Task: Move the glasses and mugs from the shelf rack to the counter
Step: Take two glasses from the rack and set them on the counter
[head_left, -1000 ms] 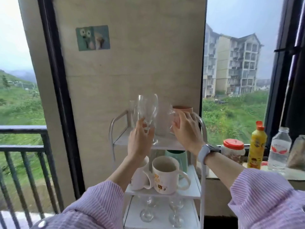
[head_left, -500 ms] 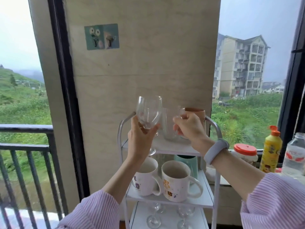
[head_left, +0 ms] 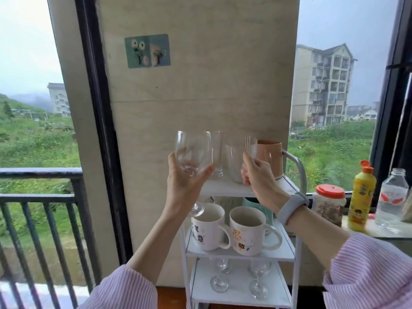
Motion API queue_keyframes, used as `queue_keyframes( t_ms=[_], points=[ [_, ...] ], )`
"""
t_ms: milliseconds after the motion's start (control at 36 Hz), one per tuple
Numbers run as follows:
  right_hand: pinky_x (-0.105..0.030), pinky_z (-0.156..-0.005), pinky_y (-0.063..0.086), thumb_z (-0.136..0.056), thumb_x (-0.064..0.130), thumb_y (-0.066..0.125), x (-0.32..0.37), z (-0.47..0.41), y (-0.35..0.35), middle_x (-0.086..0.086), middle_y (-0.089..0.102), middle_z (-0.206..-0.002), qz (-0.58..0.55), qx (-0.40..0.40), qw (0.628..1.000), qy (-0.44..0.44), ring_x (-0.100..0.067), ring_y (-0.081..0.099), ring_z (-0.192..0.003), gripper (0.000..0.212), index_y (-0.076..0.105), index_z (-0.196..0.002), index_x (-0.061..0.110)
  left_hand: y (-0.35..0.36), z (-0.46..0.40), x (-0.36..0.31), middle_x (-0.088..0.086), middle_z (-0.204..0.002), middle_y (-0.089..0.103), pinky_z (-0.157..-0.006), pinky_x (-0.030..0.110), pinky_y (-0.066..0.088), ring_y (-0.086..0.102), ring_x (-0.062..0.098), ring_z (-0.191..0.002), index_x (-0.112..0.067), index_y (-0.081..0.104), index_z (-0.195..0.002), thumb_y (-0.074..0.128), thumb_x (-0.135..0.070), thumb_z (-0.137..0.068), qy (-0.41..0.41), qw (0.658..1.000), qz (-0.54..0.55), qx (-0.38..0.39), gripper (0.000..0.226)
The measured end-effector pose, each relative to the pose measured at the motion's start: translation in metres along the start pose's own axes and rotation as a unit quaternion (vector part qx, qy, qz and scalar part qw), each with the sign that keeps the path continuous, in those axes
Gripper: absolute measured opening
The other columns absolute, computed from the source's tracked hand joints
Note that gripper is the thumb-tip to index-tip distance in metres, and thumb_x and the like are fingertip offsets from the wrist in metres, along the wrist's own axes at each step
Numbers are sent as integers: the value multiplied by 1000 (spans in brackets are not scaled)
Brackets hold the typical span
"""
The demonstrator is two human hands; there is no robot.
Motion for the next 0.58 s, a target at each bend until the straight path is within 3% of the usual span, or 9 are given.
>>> queue_keyframes(
  t_ms=[56,139,222,361,472,583],
  points=[
    [-28,-52,20,-95,32,41,5,16,-2,3,24,-48,14,-12,999,-29,-12,20,-48,50,25,-48,24,-2,12,5,-5,-90,59,-59,27,47,58,9,-68,-35,39,-114,81,-41,-61,-11,1000,3,14,68],
    [-22,-49,26,-95,25,42,13,44,-8,8,27,-43,41,-44,995,-75,-8,25,-41,51,26,-46,21,-2,28,12,-5,-88,57,-52,17,47,55,-2,-61,-34,38,-114,81,-30,-66,-21,999,10,31,64],
    [-15,-45,30,-95,20,42,23,75,-17,8,33,-37,79,-69,986,-126,-5,29,-39,52,30,-44,18,-1,46,17,-6,-86,58,-57,19,49,57,-1,-63,-31,40,-115,81,-33,-62,-39,998,29,36,67],
    [-27,-48,28,-97,17,40,26,136,-45,-10,36,-49,120,-107,974,-157,-18,32,-47,46,40,-52,8,11,88,23,-4,-88,60,-59,25,50,61,7,-69,-24,42,-118,80,-39,-58,-63,995,57,61,73],
    [-30,-50,23,-95,24,40,12,189,-78,-10,29,-50,125,-97,981,-114,-21,26,-49,49,38,-51,1,36,133,27,11,-100,60,-70,35,52,62,19,-82,-30,45,-113,83,-36,-61,-85,989,60,108,64],
    [-18,-47,28,-93,23,46,-20,254,-129,4,34,-45,94,-148,984,-23,-12,29,-46,49,36,-46,15,71,189,30,11,-104,61,-64,23,51,60,20,-84,-19,41,-124,80,-36,-61,-125,977,85,148,76]
  ],
)
Point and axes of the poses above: each hand's wrist, its own z-axis away from the middle knuckle, its own y-axis out of the palm, x = y × z, the point moved 7 cm from there along -z, towards the middle knuckle
